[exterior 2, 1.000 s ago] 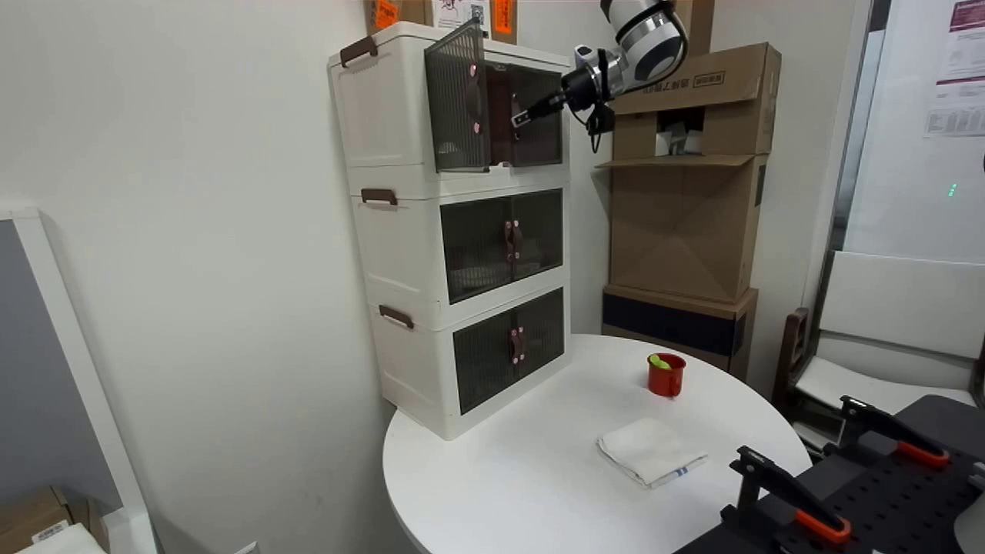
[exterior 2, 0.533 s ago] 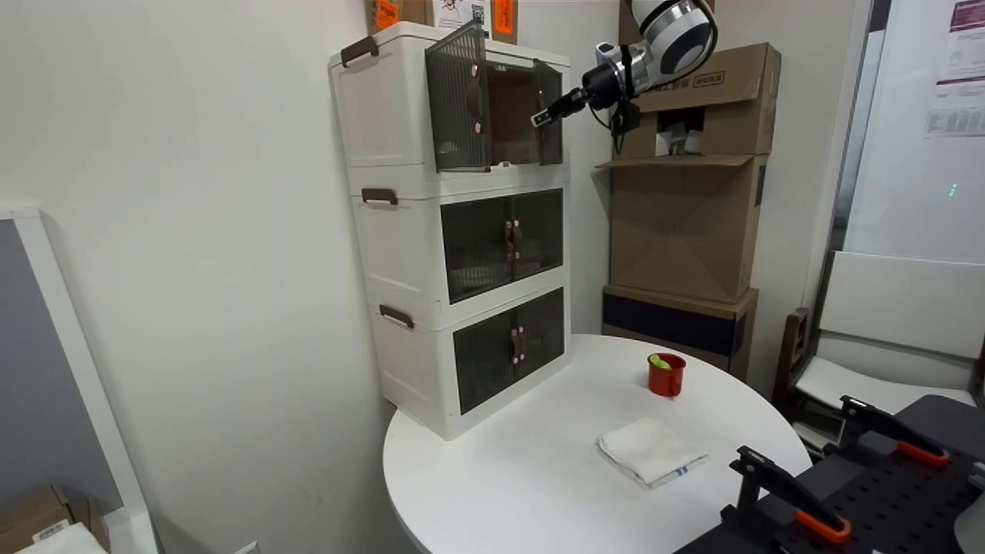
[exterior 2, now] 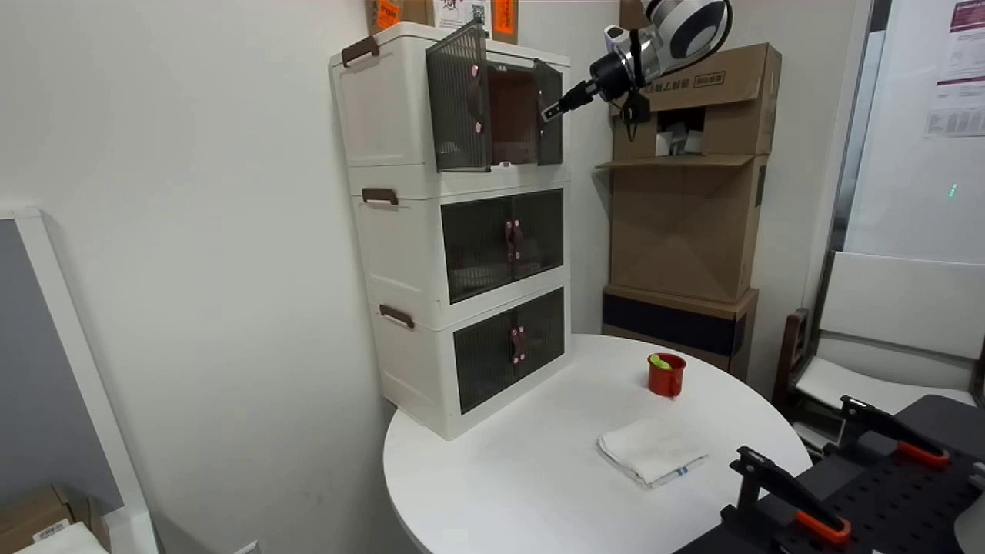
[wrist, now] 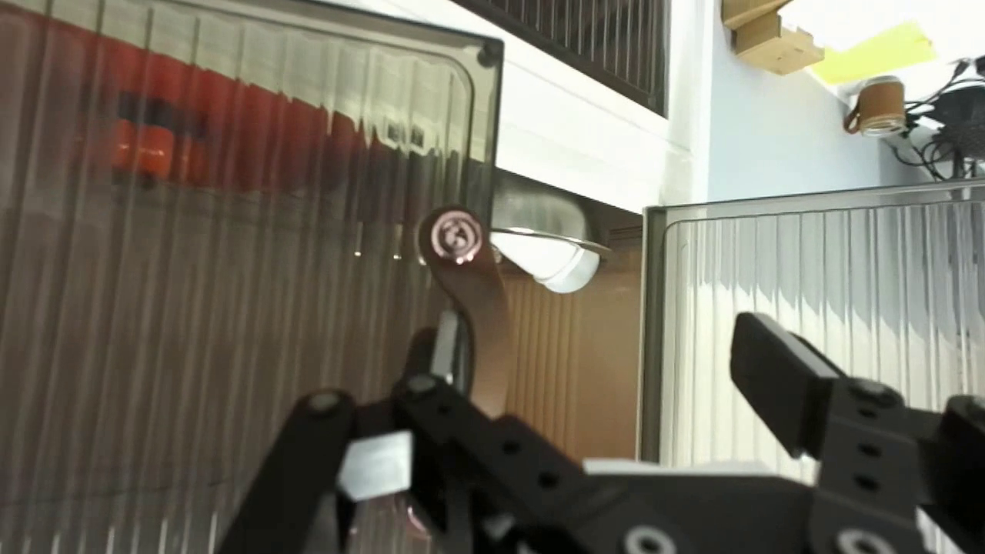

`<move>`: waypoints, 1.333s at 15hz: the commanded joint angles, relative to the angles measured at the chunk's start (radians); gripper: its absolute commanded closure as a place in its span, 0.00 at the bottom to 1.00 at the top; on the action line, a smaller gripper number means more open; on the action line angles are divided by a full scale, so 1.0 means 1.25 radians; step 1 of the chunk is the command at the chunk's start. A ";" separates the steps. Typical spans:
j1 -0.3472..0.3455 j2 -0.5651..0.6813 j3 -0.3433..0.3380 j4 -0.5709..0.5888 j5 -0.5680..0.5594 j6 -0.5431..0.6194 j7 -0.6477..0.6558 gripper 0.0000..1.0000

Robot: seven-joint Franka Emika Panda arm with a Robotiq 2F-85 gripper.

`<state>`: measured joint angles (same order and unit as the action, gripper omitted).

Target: Open the top drawer

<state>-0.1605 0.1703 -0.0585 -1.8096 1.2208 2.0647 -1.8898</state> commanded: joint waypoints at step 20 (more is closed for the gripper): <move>0.069 -0.258 0.015 -0.090 -0.514 0.334 0.724 0.00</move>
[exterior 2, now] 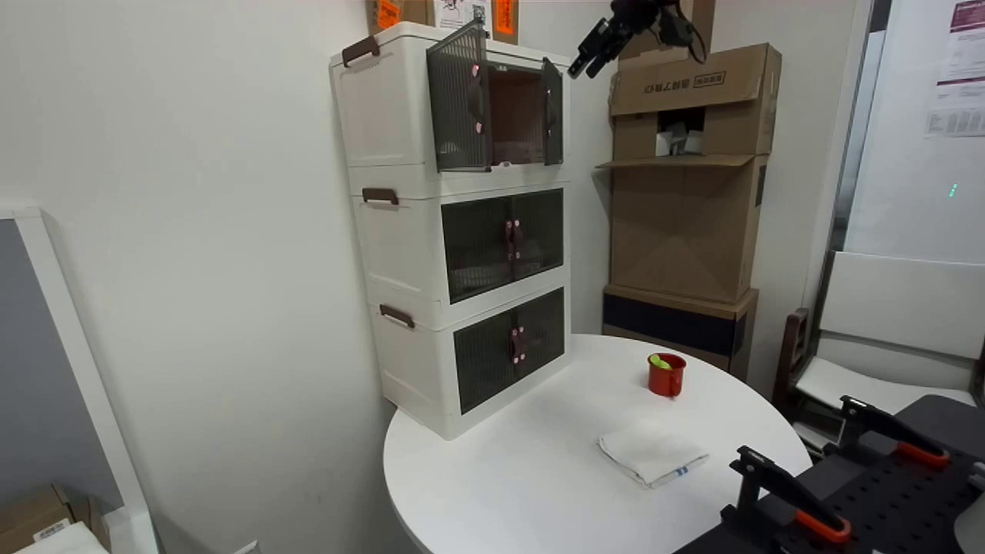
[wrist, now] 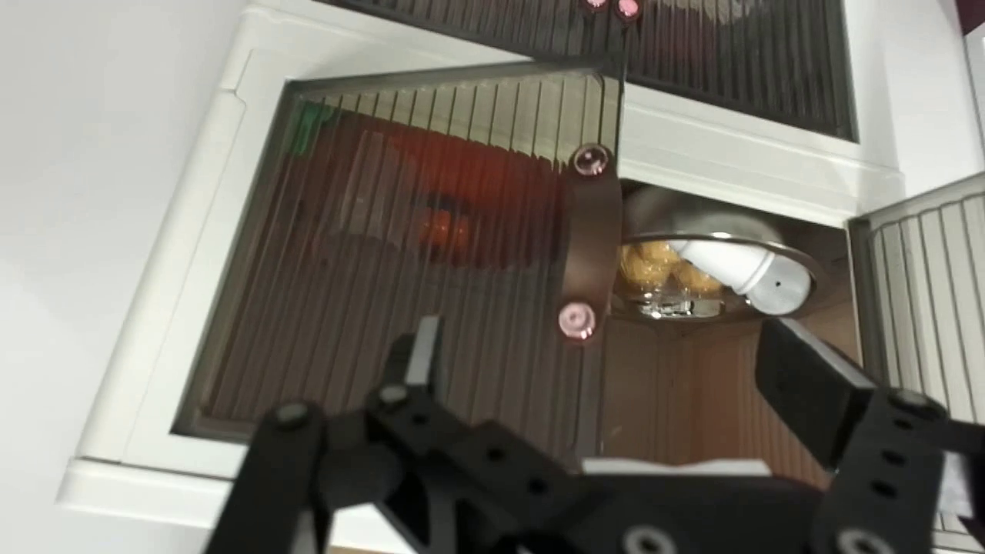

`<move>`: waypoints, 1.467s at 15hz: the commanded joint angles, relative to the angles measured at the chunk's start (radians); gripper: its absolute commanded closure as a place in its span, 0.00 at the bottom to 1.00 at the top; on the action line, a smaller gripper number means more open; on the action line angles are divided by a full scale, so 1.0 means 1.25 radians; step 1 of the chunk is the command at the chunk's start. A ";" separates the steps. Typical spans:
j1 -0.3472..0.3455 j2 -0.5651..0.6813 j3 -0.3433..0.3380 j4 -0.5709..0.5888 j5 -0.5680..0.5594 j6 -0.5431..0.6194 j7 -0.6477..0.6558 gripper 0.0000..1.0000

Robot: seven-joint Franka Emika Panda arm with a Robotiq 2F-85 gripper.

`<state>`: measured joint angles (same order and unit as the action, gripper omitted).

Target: Open the top drawer

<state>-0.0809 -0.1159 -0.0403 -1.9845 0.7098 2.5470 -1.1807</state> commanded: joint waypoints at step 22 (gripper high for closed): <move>0.047 0.431 0.025 0.870 -0.644 -0.611 1.113 0.00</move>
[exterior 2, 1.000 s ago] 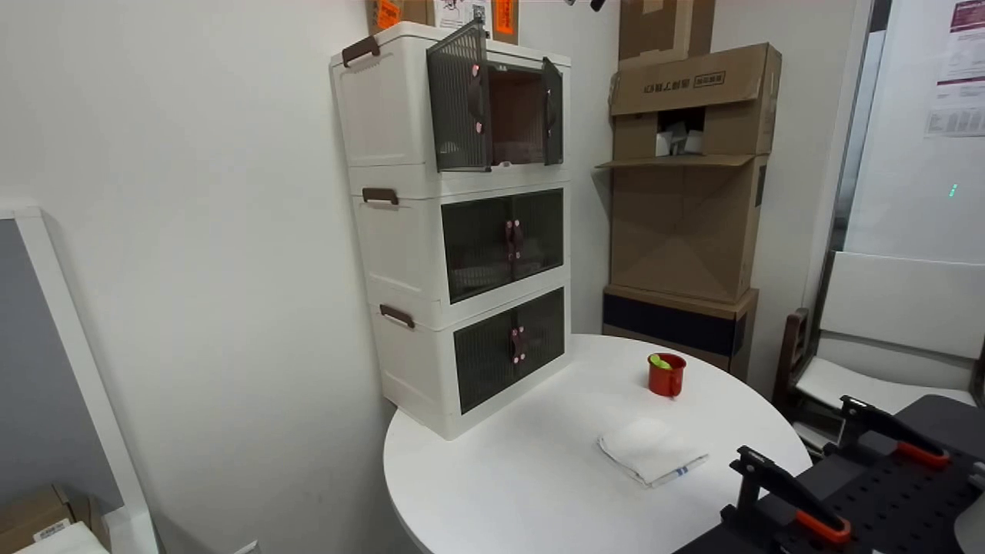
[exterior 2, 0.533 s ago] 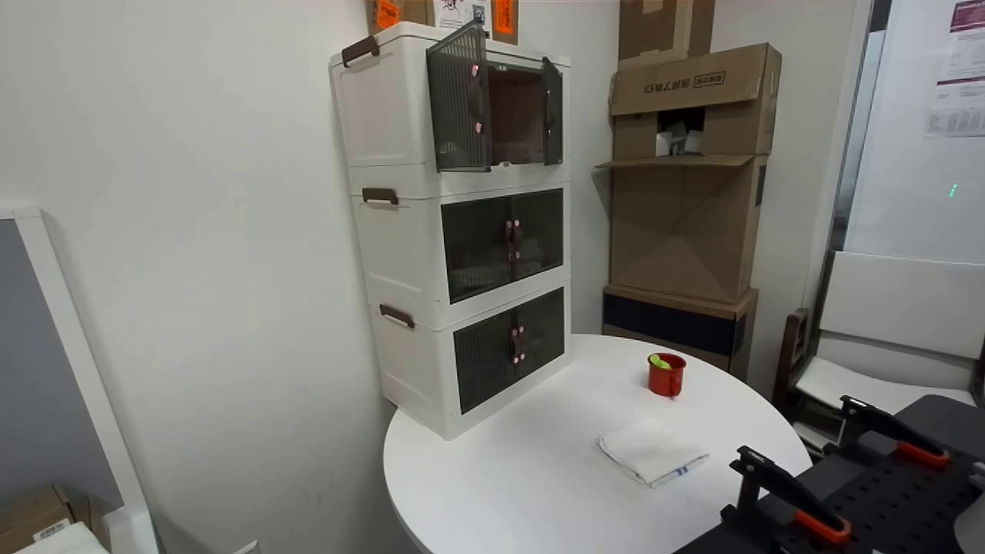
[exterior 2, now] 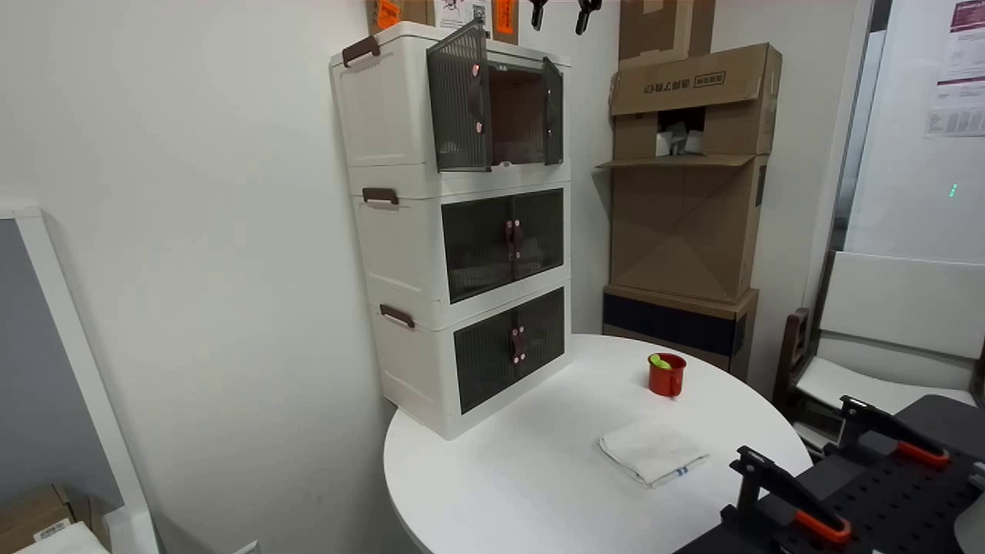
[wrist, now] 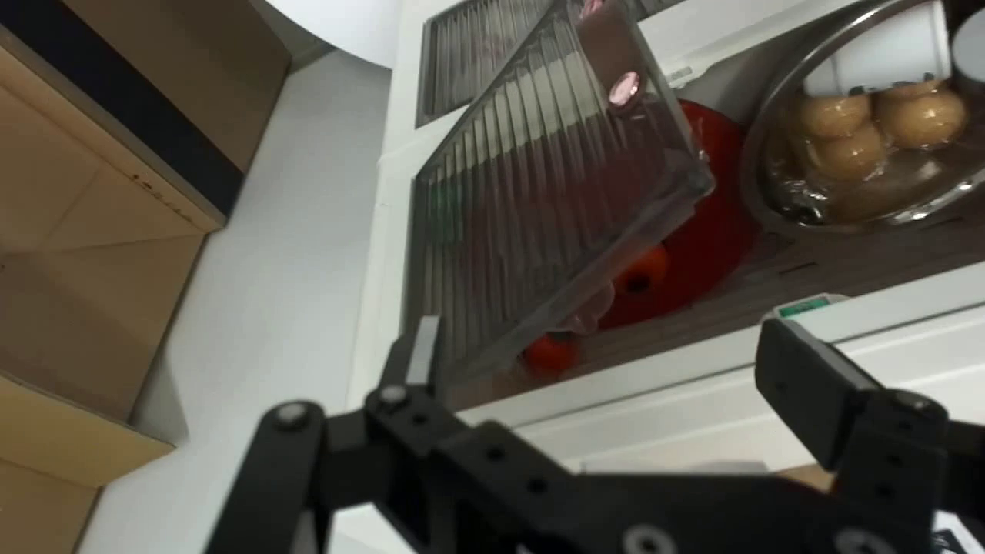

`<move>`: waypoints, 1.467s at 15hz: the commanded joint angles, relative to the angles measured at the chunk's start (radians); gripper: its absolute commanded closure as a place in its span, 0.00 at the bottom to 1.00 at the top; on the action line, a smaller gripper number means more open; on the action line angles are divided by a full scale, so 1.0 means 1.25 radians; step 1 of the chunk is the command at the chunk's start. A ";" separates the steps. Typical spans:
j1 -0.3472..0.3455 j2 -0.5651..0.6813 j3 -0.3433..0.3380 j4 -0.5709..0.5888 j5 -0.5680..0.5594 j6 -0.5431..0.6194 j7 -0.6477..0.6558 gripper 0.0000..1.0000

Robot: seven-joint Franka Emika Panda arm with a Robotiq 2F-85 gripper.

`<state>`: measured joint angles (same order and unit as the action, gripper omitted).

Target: Open the top drawer

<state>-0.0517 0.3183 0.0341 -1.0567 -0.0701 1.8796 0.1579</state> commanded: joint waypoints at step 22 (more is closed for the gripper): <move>-0.027 0.055 -0.054 0.027 -0.010 -0.065 0.084 0.00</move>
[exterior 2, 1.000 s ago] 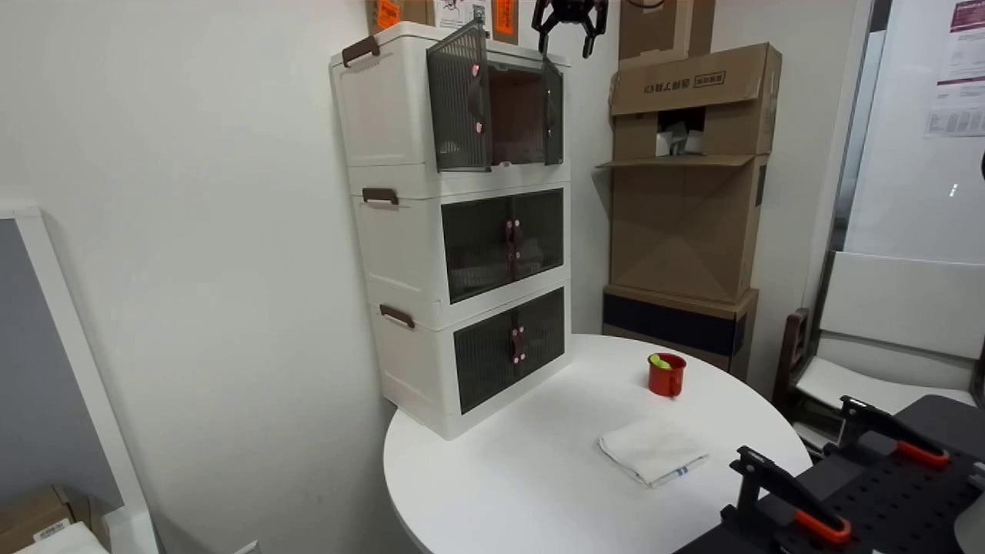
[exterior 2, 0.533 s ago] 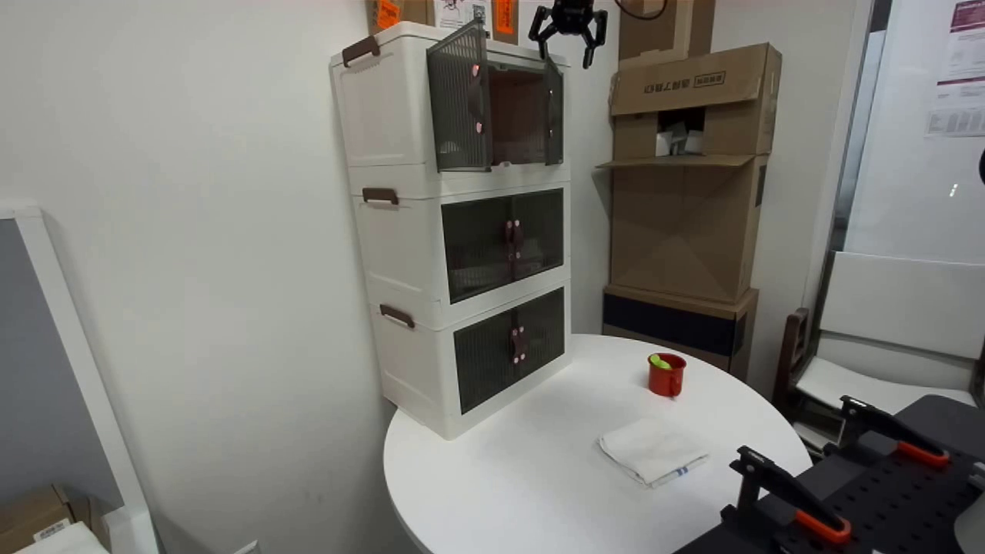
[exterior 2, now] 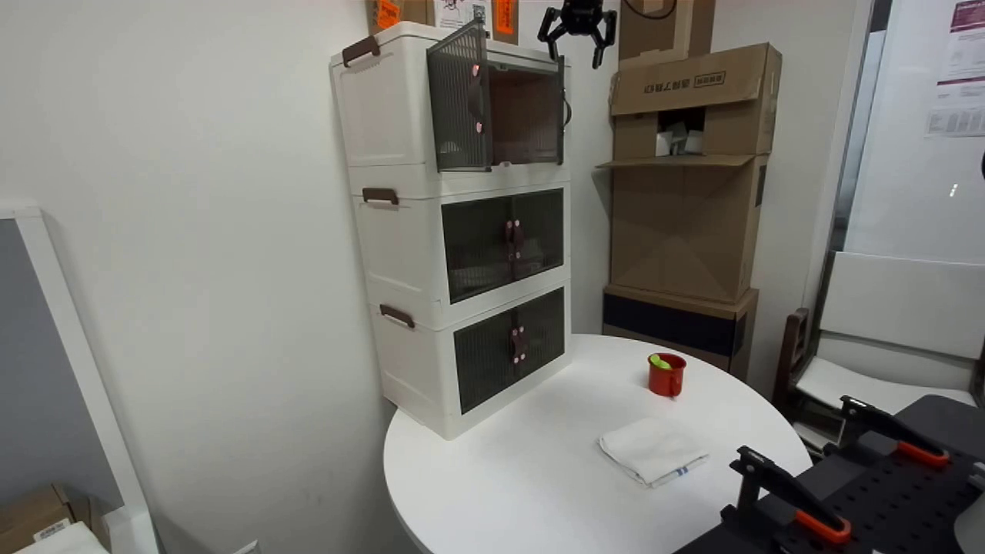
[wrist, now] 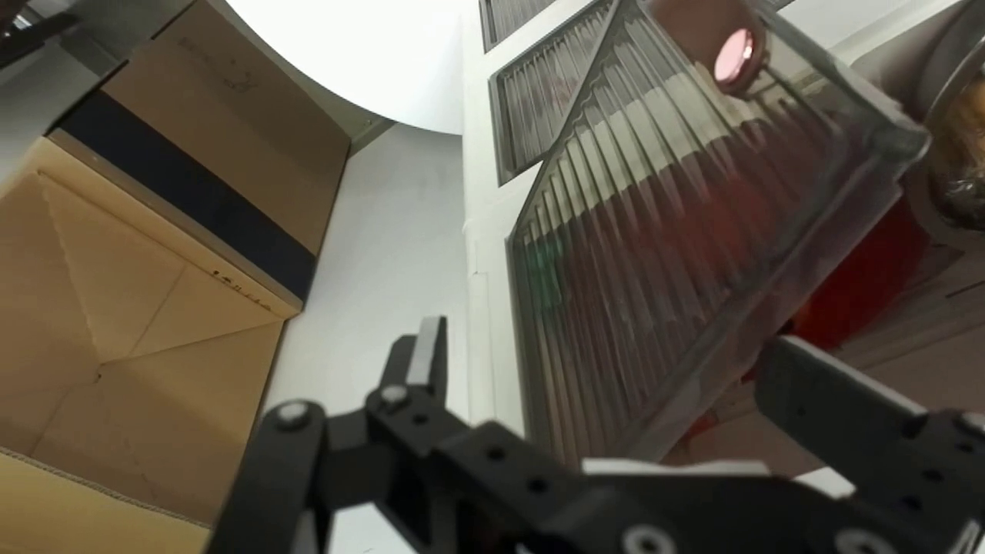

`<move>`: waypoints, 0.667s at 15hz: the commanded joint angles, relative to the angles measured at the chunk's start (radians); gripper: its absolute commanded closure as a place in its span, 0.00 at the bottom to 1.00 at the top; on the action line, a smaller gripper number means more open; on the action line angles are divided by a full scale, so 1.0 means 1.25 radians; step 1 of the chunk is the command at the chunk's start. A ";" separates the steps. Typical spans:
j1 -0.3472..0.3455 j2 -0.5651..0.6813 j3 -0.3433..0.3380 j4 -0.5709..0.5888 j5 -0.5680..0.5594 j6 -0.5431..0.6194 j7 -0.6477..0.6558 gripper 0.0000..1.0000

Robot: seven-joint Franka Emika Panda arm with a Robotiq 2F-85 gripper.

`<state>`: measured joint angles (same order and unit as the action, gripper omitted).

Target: Open the top drawer

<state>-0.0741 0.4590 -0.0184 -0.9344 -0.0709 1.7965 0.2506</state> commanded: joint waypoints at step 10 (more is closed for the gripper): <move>-0.060 -0.204 -0.047 -0.281 -0.007 0.006 -0.025 0.00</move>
<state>-0.1379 0.2792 -0.0693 -1.1684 -0.0728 1.7968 0.2470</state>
